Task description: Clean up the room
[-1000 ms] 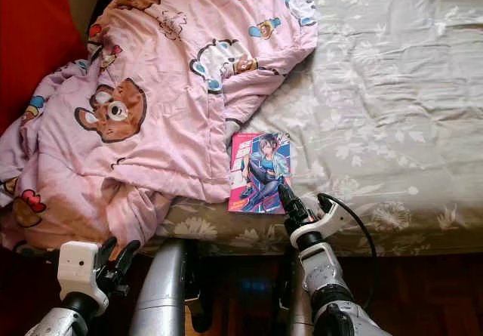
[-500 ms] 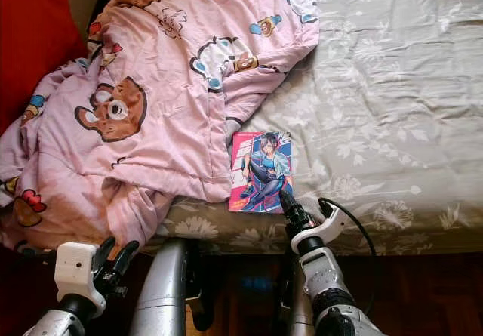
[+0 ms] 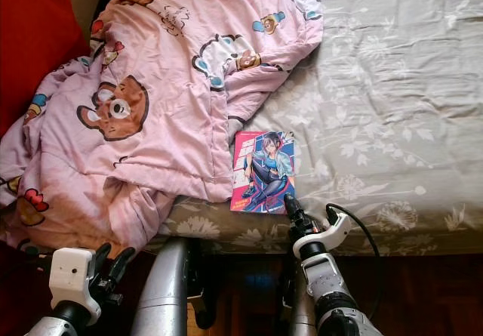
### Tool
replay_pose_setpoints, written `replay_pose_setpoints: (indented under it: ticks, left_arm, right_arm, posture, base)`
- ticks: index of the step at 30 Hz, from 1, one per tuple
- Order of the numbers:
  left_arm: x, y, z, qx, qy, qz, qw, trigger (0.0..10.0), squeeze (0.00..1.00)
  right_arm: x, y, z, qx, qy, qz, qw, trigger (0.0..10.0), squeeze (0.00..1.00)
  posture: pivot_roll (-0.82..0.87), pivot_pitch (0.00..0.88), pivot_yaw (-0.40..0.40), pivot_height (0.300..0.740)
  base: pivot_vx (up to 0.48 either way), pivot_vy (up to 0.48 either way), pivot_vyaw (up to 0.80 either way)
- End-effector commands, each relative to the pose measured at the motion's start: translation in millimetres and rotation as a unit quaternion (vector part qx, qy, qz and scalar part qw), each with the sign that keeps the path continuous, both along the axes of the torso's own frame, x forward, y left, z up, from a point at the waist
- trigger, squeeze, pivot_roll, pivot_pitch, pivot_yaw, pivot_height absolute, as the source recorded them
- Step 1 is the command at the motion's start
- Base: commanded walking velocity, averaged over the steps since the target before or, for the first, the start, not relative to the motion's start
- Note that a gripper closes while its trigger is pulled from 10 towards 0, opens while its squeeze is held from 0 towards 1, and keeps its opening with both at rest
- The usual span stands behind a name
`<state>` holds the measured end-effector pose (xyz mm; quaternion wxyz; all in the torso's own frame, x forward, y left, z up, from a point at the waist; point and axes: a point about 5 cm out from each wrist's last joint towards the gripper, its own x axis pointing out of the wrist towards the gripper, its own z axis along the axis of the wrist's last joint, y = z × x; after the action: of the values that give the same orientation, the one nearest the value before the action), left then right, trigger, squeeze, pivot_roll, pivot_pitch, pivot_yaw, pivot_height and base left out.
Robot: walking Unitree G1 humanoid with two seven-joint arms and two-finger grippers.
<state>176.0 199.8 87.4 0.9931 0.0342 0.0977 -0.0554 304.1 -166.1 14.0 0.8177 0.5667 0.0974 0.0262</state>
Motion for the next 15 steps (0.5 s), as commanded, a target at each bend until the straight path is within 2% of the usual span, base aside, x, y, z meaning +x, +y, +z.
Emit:
replay_pose_setpoints:
  ticks: [1,7,12,15]
  left_arm:
    - [-6.9,6.1,-2.0,0.015,0.017,0.009,1.000,10.0,0.00]
    - [-7.4,6.7,-1.7,0.016,0.018,0.010,1.000,10.0,0.00]
    - [-7.0,7.8,-1.7,0.017,0.018,0.012,1.000,10.0,0.00]
    - [-6.6,8.9,-1.4,0.018,0.018,0.013,1.000,10.0,0.00]
  right_arm:
    - [-13.5,-4.3,-15.9,0.014,0.048,-0.021,0.999,10.0,0.00]
    - [-6.4,5.7,-10.0,0.011,0.041,0.006,0.999,10.0,0.00]
    - [-5.3,27.0,-10.4,-0.012,0.052,0.064,0.997,10.0,0.00]
    - [-5.3,31.1,-10.2,-0.008,0.050,0.071,0.996,10.0,0.00]
  posture:
    - [0.28,0.414,0.118,0.596]
    - [0.28,0.414,0.118,0.596]
    - [0.28,0.407,0.116,0.596]
    - [0.28,0.406,0.115,0.596]
  base:
    - [0.000,0.000,0.00]
    - [0.000,0.000,0.00]
    - [0.000,0.000,0.00]
    - [0.000,0.000,0.00]
